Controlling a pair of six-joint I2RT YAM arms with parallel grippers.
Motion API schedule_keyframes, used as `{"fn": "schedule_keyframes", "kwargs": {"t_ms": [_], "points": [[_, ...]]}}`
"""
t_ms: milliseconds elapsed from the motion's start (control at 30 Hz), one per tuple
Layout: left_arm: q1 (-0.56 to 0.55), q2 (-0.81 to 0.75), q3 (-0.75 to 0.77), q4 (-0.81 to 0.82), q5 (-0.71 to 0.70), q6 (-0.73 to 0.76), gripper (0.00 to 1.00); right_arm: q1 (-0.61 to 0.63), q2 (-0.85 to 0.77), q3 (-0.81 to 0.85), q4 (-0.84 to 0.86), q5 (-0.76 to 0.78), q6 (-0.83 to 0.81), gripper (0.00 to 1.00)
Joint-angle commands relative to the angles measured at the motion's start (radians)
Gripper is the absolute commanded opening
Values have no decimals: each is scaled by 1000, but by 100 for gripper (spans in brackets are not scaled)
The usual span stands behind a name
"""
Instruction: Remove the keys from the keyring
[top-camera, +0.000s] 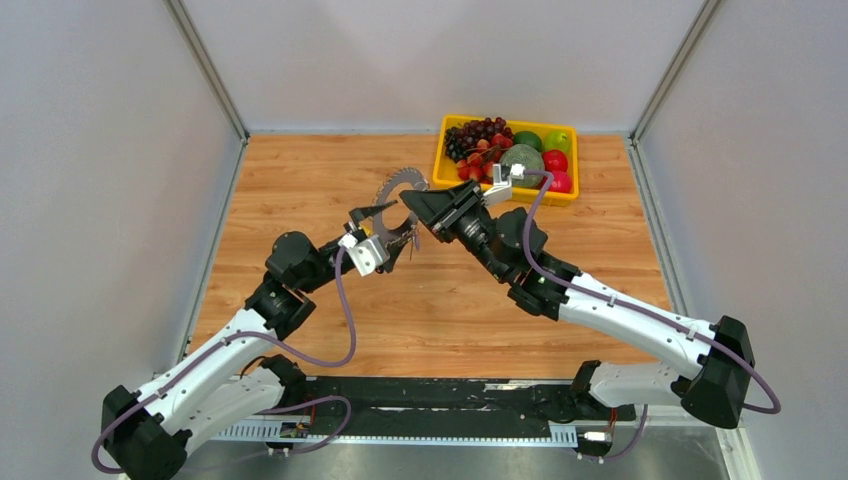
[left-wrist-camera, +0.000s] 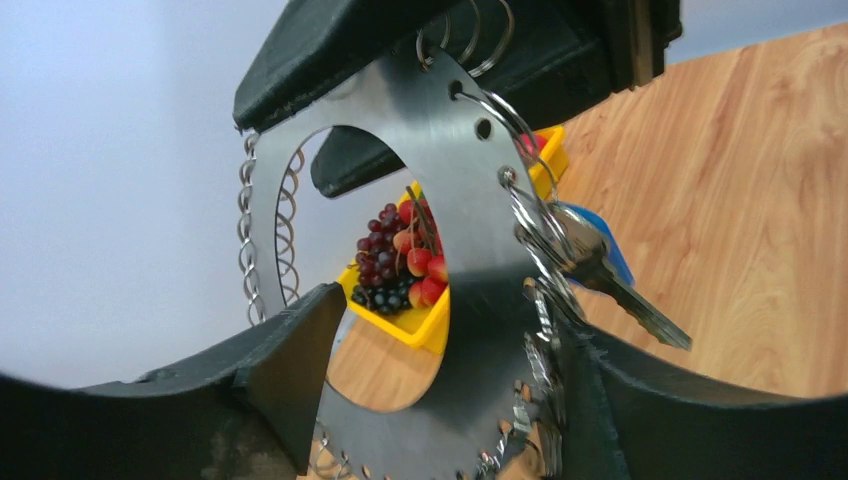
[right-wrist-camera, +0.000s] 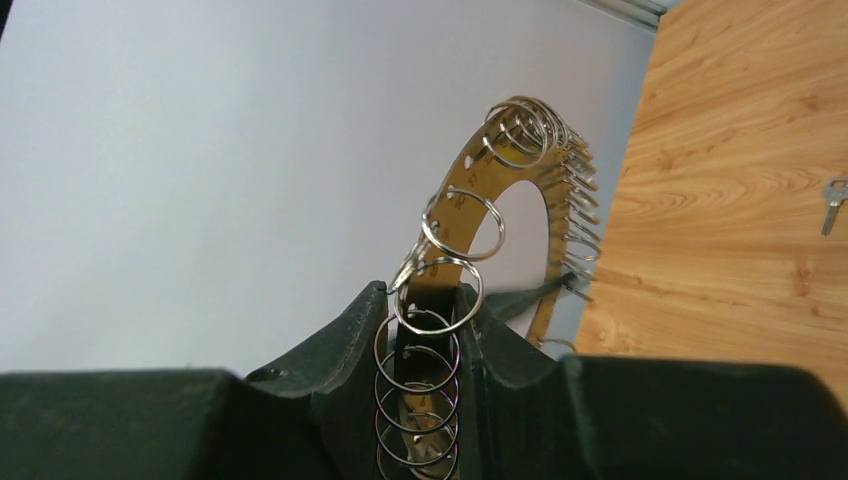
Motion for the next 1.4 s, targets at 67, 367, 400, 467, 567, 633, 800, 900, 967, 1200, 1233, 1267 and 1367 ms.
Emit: {"fn": "schedule_keyframes", "kwargs": {"t_ms": [67,367,400,467,567,633,800,900,967,1200,1233,1267,1367], "points": [[-5,-36,68,-96,-11,73,2,42,-26,61,9,42,59,23],[-4,-60,46,-94,-24,109,0,32,-214,-26,-2,301,-517,93],[-5,-60,47,-96,-18,110,0,29,-238,-33,-1,296,-656,97],[-5,-59,50,-103,16,110,0,26,-286,-57,-1,220,-947,100],[-5,-58,57,-111,65,96,0,24,-359,-94,-114,-7,-1404,100],[-5,-62,62,-112,106,83,0,25,-409,-153,-169,-87,-1635,100],[-4,-70,64,-97,268,58,0,17,-539,-299,-177,-304,-1855,94],[-5,-71,73,-119,310,70,0,17,-538,-302,-211,-446,-1921,86],[-5,-76,77,-148,351,104,0,16,-527,-296,-237,-450,-1954,85],[-5,-75,88,-250,536,252,0,17,-539,-295,-267,-561,-1985,82],[-4,-70,90,-258,550,258,0,17,-538,-293,-266,-574,-1988,79],[-5,-68,93,-262,574,266,0,16,-535,-291,-268,-583,-1989,77],[-4,-60,99,-271,594,267,0,17,-521,-290,-271,-607,-1987,71]]}}
